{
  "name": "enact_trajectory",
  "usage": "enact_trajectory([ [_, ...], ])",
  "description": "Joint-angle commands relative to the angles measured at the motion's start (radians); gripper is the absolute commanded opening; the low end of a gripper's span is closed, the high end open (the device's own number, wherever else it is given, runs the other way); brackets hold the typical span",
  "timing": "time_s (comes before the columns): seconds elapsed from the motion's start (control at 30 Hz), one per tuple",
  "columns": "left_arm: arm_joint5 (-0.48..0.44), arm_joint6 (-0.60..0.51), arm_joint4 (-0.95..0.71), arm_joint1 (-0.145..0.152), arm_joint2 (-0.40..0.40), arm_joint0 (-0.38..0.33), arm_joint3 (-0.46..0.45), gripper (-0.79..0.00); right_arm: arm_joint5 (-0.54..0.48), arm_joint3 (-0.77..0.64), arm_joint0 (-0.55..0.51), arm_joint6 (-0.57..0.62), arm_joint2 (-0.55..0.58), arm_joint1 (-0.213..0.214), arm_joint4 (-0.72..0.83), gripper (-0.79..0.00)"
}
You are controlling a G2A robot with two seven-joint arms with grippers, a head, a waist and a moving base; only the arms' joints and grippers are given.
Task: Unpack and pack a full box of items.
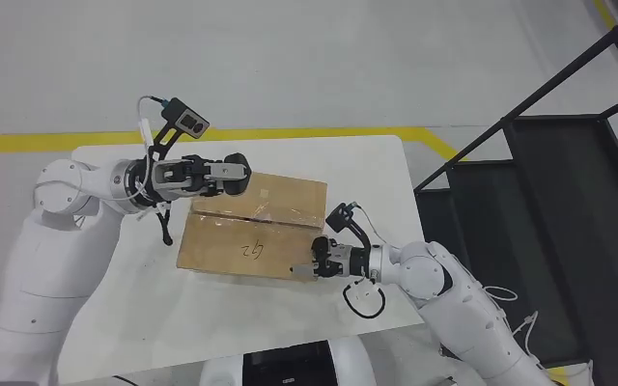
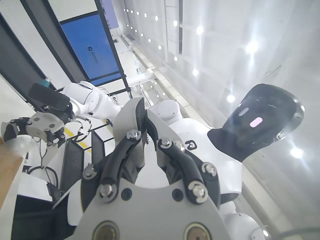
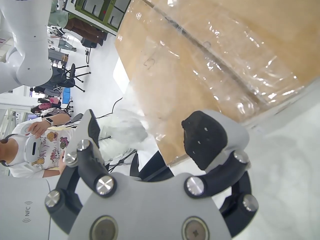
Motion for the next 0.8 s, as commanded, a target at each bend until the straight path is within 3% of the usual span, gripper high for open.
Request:
enact_trajectory([
  [0.0,-0.004,0.025,0.103,0.007,-0.012,0.011,0.001,-0.785,0.000,0.000,0.000,-0.003,0.004,0.001,0.006,0.000],
  [0.2,-0.016,0.056,0.319,0.022,-0.017,0.075,0.015,-0.785,-0.004,-0.002,-0.002,-0.016,0.031,0.006,0.035,0.000],
  [0.23,-0.015,0.054,0.335,0.023,-0.017,0.087,0.012,-0.625,-0.010,-0.004,-0.001,-0.015,0.032,0.006,0.047,0.000],
  [0.27,-0.014,0.049,0.360,0.026,-0.019,0.096,0.008,-0.413,-0.015,-0.006,-0.001,-0.014,0.033,0.007,0.061,0.000],
  [0.3,-0.012,0.038,0.385,0.029,-0.019,0.104,0.003,0.000,-0.021,-0.008,-0.001,-0.010,0.035,0.008,0.068,0.000],
  [0.5,0.000,-0.069,0.392,0.039,-0.026,0.135,-0.027,0.000,-0.058,-0.037,-0.019,0.017,0.071,0.017,0.126,0.000],
  [0.77,-0.026,-0.053,0.433,0.054,-0.083,0.176,-0.048,0.000,-0.089,-0.067,-0.070,0.166,0.094,0.036,0.251,0.000],
])
